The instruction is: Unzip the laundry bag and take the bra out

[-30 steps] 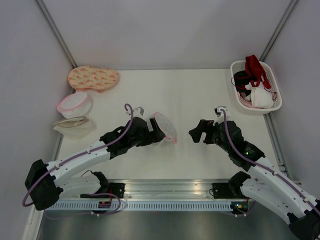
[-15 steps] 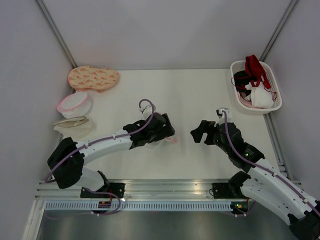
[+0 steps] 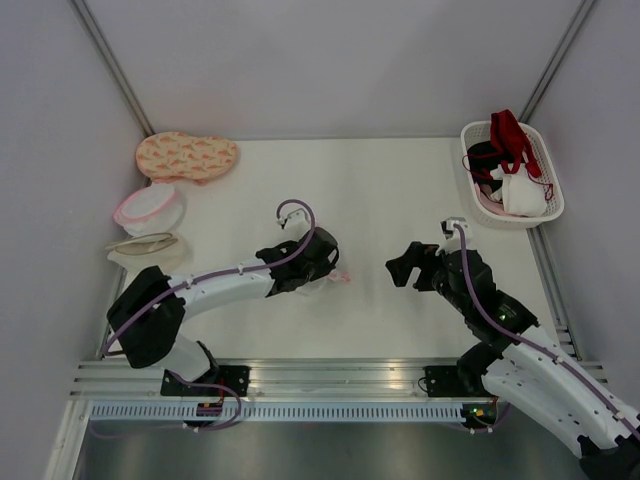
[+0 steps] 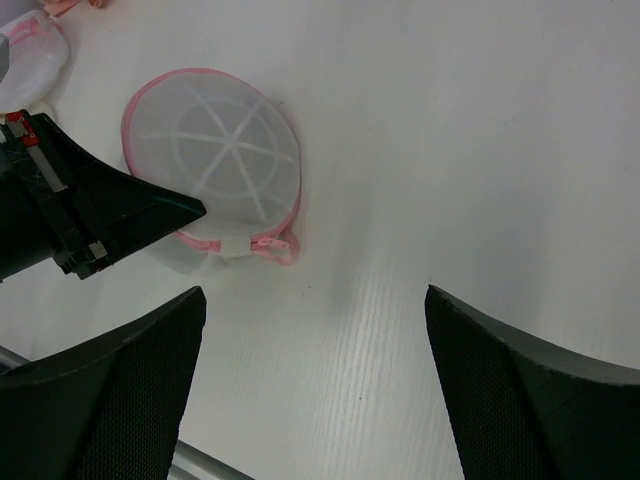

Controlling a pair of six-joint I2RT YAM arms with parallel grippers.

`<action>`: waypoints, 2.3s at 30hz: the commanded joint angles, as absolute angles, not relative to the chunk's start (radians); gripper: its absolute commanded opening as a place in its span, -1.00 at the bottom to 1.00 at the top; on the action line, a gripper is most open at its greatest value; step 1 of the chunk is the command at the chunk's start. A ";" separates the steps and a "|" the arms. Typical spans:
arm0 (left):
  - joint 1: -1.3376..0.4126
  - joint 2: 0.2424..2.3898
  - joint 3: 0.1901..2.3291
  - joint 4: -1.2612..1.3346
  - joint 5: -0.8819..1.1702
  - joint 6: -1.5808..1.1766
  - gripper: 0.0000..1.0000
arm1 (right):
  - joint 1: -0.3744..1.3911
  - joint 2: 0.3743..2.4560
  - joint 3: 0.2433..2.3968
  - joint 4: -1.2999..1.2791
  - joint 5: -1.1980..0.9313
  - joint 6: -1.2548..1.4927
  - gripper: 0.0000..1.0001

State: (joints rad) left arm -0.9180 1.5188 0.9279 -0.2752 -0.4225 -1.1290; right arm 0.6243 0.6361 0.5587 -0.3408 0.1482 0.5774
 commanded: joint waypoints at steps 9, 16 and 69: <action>-0.919 1.209 0.669 0.033 -0.373 -1.137 -0.96 | 0.626 0.560 0.509 -0.267 0.028 0.589 0.95; -0.826 0.927 0.314 0.506 -0.096 -1.133 -0.96 | 0.626 0.529 0.445 -0.147 -0.128 0.588 0.96; -0.601 1.427 0.344 1.663 0.517 -1.473 -0.96 | 0.626 0.899 0.345 0.403 -0.472 0.681 0.23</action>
